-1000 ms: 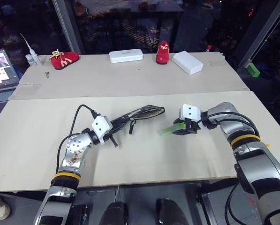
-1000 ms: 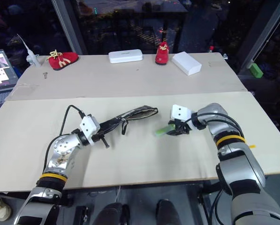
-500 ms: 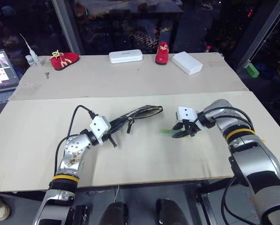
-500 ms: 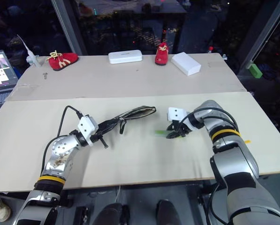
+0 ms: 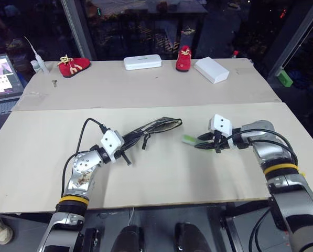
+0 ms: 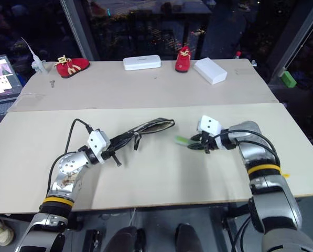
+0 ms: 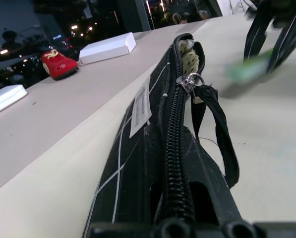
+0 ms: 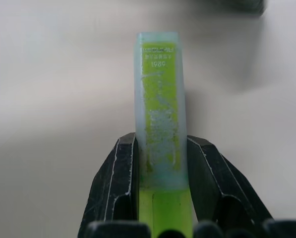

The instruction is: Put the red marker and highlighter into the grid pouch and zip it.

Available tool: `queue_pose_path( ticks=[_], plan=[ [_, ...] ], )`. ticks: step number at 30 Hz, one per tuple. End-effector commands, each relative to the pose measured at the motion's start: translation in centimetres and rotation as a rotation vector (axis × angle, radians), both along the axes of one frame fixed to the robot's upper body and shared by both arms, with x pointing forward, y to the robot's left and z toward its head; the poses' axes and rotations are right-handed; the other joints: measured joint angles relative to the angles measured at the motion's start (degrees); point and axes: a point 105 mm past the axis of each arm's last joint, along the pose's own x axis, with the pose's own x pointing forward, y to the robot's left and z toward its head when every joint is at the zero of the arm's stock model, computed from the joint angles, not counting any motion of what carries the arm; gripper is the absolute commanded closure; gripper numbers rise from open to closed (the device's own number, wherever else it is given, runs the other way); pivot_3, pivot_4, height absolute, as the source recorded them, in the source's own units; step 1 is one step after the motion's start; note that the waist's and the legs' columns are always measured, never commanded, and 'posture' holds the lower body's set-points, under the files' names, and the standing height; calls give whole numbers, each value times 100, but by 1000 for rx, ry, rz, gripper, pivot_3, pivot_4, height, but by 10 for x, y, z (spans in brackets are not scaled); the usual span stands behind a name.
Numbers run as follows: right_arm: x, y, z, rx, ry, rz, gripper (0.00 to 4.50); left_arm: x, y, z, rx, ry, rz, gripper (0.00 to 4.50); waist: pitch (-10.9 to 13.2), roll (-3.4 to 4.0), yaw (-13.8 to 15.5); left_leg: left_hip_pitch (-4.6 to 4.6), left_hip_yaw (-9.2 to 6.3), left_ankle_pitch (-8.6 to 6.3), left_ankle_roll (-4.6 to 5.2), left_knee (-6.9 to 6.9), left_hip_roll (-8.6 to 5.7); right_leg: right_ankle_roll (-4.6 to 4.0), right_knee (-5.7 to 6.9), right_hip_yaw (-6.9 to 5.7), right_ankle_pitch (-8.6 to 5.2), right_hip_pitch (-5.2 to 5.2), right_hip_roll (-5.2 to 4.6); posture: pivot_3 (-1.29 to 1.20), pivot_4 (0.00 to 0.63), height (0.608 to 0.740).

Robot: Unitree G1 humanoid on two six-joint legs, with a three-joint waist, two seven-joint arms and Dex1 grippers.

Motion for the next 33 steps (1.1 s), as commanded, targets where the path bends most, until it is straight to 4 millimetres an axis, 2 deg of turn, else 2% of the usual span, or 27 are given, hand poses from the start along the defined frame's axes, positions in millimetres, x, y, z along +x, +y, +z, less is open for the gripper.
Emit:
queue_pose_path(
  ticks=[1,3,5,12,19,30,33],
  plan=[
    [-22,7,53,17,-212,14,3516,1,-4,7,-9,-30,-26,4500,0,0,19,-1,-2,0,0,0,1,0,0,-3,0,0,1,0,150,740],
    [-25,13,63,-17,-282,-8,3516,2,-6,6,-9,-26,-34,4500,1,2,27,-1,-4,-1,-1,-2,1,1,0,-8,-1,-2,2,0,150,740],
    [-21,18,65,-62,-322,-39,3516,3,-8,6,-10,-26,-41,4500,1,1,4,6,2,-2,-3,-2,1,1,1,-3,-1,2,6,0,150,740],
    [-7,23,47,-232,-356,-69,3516,4,-15,7,-9,-30,-67,4500,1,1,25,2,4,-1,-2,5,-6,6,-3,-2,-6,3,20,0,150,740],
    [1,25,43,-309,-382,-64,3516,4,-17,7,-14,-31,-71,4500,1,1,42,-6,4,-2,0,5,-6,8,-8,-5,-7,2,27,0,150,740],
    [4,52,33,-372,-399,41,3516,3,-16,7,-22,-32,-61,4500,1,0,32,-2,2,-2,0,6,-3,8,-5,-4,-8,2,33,0,150,740],
    [7,66,31,-405,-425,88,3516,2,-16,6,-20,-30,-61,4500,1,1,-2,-1,4,-2,0,7,-4,8,-4,-1,-7,3,32,0,150,740]
  ],
)
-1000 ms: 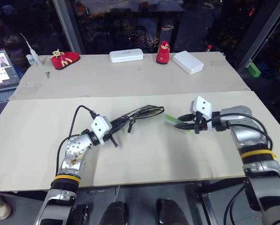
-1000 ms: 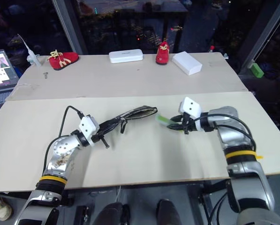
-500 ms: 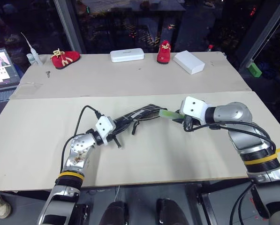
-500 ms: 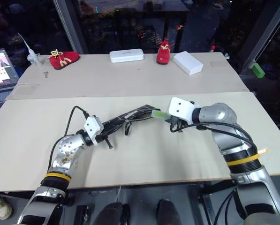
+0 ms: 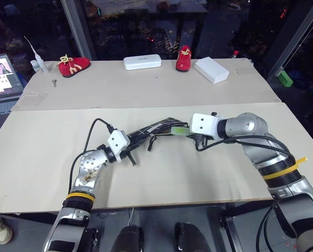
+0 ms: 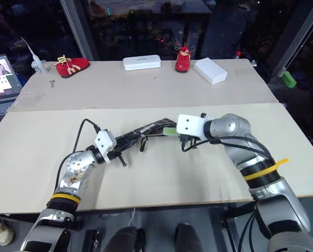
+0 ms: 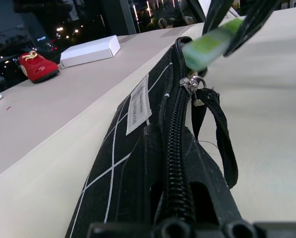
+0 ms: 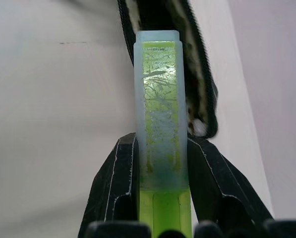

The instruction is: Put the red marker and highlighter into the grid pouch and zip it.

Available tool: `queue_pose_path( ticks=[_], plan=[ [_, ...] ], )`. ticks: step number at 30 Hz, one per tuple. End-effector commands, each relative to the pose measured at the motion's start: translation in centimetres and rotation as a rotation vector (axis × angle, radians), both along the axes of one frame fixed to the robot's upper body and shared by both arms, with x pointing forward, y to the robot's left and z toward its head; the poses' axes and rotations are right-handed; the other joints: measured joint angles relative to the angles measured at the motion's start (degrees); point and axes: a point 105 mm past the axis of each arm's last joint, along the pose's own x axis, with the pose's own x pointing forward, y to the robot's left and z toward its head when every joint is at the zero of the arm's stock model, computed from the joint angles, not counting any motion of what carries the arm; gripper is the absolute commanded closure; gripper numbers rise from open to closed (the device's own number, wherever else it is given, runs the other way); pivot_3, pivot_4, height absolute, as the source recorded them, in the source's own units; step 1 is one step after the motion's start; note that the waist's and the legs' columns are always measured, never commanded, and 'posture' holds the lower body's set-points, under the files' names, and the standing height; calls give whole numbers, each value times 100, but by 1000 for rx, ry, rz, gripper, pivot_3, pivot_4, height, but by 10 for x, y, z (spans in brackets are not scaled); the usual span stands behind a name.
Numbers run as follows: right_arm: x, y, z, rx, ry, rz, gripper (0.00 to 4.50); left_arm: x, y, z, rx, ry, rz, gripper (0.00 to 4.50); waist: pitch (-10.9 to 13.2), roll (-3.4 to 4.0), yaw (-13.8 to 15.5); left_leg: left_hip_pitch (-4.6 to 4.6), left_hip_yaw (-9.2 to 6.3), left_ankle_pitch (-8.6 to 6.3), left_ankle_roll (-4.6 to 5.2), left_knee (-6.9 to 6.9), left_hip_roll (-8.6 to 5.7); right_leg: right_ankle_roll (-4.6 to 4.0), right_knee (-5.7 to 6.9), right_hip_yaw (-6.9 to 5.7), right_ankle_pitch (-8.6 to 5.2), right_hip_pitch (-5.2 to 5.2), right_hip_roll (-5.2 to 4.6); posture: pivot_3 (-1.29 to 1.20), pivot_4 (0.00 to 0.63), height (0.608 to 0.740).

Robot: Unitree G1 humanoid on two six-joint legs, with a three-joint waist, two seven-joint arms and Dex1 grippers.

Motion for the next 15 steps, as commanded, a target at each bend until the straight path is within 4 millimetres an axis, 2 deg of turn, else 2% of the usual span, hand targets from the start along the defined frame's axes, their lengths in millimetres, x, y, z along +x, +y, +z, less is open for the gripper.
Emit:
queue_pose_path(
  ticks=[1,8,13,15],
  plan=[
    [5,21,13,-48,-86,75,3516,-1,-2,13,-12,-61,-8,4500,0,0,-29,0,0,0,0,0,0,0,1,1,0,0,0,0,150,740],
    [18,55,13,-141,-154,170,3516,2,-3,15,-9,-65,-11,4500,0,1,-45,2,-2,0,-1,2,3,-1,6,-2,0,-2,6,0,150,740],
    [17,79,13,-138,-165,240,3516,3,-3,16,-9,-68,-10,4500,1,2,-40,-3,-1,0,-1,1,2,-1,8,-3,0,-1,3,0,150,740],
    [11,93,7,-139,-158,292,3516,3,-3,16,-9,-71,-9,4500,1,2,-40,-4,-2,0,0,1,3,-1,10,-4,1,-1,3,0,150,740]
  ],
)
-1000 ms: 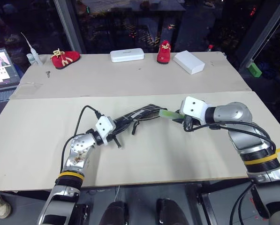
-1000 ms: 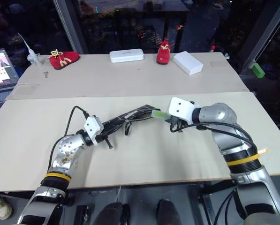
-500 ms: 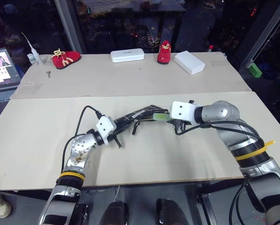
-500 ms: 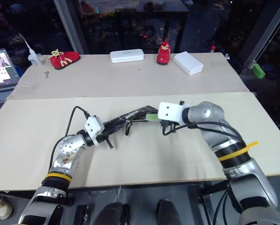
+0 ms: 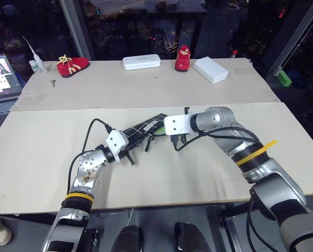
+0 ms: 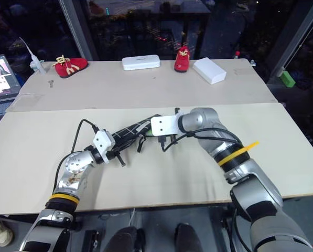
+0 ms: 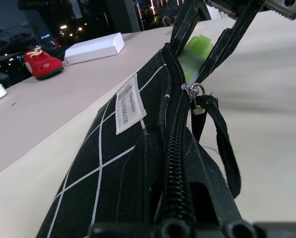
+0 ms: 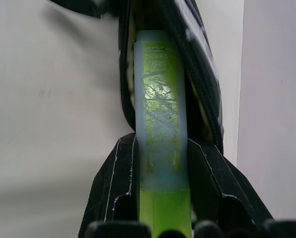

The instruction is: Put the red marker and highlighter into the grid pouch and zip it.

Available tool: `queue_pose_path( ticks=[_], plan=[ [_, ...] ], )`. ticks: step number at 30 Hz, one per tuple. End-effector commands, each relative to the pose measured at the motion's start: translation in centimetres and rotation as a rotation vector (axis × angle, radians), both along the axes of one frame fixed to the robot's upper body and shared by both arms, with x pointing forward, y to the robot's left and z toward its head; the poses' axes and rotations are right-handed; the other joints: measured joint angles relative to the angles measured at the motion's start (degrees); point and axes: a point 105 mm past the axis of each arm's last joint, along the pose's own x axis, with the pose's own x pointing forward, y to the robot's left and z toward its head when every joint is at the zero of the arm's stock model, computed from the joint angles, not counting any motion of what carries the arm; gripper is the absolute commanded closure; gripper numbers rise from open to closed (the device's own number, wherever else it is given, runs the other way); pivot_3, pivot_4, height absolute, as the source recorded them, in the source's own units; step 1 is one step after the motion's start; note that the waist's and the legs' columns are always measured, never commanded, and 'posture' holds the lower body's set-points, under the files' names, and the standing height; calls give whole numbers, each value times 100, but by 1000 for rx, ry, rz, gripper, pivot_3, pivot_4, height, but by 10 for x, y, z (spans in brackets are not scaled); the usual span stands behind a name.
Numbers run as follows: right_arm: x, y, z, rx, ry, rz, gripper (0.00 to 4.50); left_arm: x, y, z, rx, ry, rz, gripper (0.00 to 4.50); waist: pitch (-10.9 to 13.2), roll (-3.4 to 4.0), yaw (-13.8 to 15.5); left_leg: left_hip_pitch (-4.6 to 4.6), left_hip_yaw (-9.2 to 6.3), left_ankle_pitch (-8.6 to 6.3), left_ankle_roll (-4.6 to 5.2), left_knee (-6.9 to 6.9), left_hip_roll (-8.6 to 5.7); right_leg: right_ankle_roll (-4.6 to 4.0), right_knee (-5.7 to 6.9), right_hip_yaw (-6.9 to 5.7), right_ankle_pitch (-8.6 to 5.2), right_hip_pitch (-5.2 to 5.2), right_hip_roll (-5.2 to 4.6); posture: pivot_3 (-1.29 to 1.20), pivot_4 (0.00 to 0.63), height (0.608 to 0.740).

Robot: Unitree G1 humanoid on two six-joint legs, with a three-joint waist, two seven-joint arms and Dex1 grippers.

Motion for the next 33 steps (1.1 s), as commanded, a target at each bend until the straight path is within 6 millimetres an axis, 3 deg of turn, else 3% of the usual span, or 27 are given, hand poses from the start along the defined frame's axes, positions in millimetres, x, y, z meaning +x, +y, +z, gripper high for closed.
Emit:
queue_pose_path(
  ticks=[1,4,7,13,19,24,29,33],
  plan=[
    [-9,27,5,7,-40,111,3516,1,-8,17,-9,-75,-31,4500,0,0,4,0,-1,0,0,0,0,0,1,-1,0,0,0,0,150,740],
    [-13,38,4,30,-52,148,3516,1,-6,19,-11,-80,-25,4500,1,1,0,-1,-1,0,0,0,0,0,2,-2,0,0,0,0,150,740],
    [-16,42,16,103,-45,164,3516,0,-6,20,-11,-81,-24,4500,1,1,-2,0,-1,0,0,0,0,0,2,-2,0,0,-1,0,150,740],
    [-13,5,25,79,4,127,3516,0,-6,23,-11,-84,-22,4500,1,2,12,0,-3,0,0,0,1,0,2,-4,0,2,-3,0,150,740],
    [-18,-22,45,161,105,83,3516,1,-7,25,-7,-86,-26,4500,1,2,-3,-2,-3,-1,1,-1,1,1,0,-3,1,2,-4,0,150,740],
    [-23,-31,51,224,195,74,3516,1,-9,25,-3,-85,-34,4500,1,2,-10,7,-3,0,0,-1,4,0,-3,-1,0,1,0,0,150,740],
    [-13,-36,57,265,196,10,3516,1,-8,24,-1,-84,-34,4500,1,2,0,6,-2,0,0,-1,3,0,-2,1,1,1,-3,0,150,740],
    [-5,-37,50,215,155,-26,3516,2,-8,23,1,-83,-37,4500,1,2,1,5,-2,0,0,-1,2,0,-2,1,1,1,-4,0,150,740]
  ],
)
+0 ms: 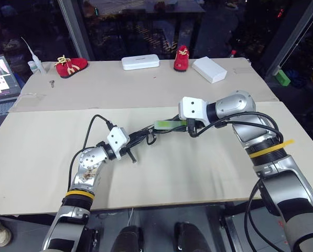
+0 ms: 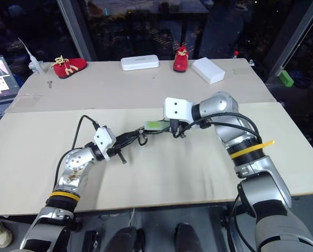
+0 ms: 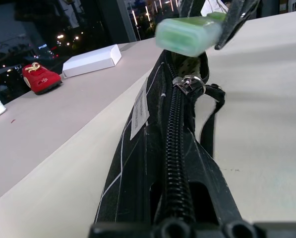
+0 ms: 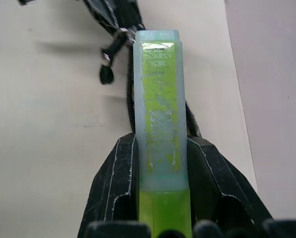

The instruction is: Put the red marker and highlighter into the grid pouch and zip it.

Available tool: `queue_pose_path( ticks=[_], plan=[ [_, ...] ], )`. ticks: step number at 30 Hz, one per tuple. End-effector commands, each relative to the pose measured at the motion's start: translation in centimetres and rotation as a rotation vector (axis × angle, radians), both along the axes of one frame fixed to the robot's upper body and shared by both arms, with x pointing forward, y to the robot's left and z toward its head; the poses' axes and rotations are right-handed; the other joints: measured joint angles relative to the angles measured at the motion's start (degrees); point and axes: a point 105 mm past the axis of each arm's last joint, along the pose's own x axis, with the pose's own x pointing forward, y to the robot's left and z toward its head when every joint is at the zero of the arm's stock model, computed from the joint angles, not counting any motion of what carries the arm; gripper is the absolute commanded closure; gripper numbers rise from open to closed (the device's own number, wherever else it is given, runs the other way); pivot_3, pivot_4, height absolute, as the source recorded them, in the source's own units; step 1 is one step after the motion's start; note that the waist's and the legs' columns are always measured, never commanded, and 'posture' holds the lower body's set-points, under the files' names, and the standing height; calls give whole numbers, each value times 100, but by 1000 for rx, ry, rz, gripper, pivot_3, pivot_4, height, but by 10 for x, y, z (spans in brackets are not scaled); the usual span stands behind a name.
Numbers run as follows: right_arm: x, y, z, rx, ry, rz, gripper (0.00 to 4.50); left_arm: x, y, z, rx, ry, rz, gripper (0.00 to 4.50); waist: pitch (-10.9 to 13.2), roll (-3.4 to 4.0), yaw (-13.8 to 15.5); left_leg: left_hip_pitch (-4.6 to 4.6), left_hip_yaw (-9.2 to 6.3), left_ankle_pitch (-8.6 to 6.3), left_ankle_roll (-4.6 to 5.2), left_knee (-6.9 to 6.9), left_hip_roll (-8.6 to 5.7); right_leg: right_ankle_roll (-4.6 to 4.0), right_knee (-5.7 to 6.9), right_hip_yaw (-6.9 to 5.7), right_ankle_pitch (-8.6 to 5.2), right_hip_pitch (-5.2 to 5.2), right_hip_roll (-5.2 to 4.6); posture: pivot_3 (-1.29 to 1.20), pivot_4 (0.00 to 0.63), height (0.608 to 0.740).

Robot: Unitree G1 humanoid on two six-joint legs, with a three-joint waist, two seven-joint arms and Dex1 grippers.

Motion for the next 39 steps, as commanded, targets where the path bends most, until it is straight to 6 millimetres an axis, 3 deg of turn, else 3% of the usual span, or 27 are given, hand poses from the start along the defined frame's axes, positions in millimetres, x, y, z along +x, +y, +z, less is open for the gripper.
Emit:
queue_pose_path(
  ticks=[1,7,14,19,23,39],
  plan=[
    [7,1,13,-23,-85,-17,3516,2,-3,11,-5,-45,-12,4500,0,0,-2,0,0,0,0,0,0,0,-1,0,0,0,0,0,150,740],
    [11,-22,14,-132,-175,-60,3516,2,-2,12,-4,-48,-13,4500,0,0,2,-4,0,0,0,0,-1,0,-1,-1,0,-2,0,0,150,740],
    [10,-30,19,-146,-198,-90,3516,1,-2,11,-3,-45,-17,4500,0,0,-9,-4,1,0,0,0,-1,0,-3,0,0,-2,1,0,150,740],
    [-6,-39,22,-124,-166,-80,3516,0,-2,10,-5,-45,-19,4500,0,0,13,-4,-1,0,0,0,1,0,-3,-2,0,-2,1,0,150,740],
    [-17,-47,14,-148,-125,-83,3516,0,-2,10,-6,-43,-18,4500,0,0,26,-5,0,0,1,0,-3,1,-6,-1,0,0,-5,0,150,740],
    [8,-41,4,-176,-153,-187,3516,-3,-8,7,-6,-34,-43,4500,0,0,8,-3,2,0,0,1,-3,0,-6,1,0,-1,0,0,150,740]
  ],
)
